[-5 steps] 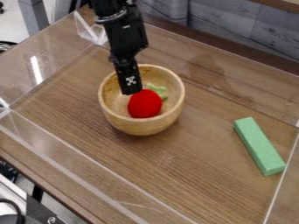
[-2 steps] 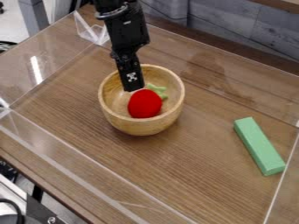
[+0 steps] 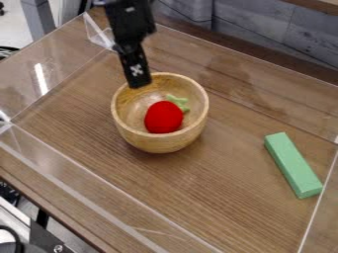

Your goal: Remove the green stick from the brown bowl and put it on the table

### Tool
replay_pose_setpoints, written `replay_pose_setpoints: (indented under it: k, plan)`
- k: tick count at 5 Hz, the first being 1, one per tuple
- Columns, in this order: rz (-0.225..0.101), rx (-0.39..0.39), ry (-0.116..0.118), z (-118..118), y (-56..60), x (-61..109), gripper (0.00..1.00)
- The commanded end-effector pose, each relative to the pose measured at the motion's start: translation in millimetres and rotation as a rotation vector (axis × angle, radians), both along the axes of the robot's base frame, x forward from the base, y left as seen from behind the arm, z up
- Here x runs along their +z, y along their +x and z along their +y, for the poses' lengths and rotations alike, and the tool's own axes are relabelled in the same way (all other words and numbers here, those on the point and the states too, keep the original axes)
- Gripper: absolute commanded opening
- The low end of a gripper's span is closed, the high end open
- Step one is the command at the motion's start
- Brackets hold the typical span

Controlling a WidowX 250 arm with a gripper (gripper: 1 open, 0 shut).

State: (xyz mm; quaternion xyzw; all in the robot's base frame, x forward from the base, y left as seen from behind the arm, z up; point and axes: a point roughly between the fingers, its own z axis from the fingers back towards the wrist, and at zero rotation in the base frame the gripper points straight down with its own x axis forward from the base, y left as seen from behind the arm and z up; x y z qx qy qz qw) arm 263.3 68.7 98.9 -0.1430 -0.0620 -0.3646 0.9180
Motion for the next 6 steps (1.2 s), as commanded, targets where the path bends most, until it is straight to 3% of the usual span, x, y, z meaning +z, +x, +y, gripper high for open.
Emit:
replay_pose_setpoints:
  k: [1,2,3,4,6]
  plan:
    - [-0.052,0.029,0.012,2.2,3.2,1.0,1.00]
    - [-0.044,0.061,0.005,1.6,1.3,-12.3,1.00]
    - [-0.036,0.069,0.005,-0.2,5.1,-22.4,0.00]
    - [-0.033,0.086,0.004,-0.3,9.1,-28.4,0.00]
    - [-0.027,0.015,-0.004,-2.0,2.1,-18.0,0.00]
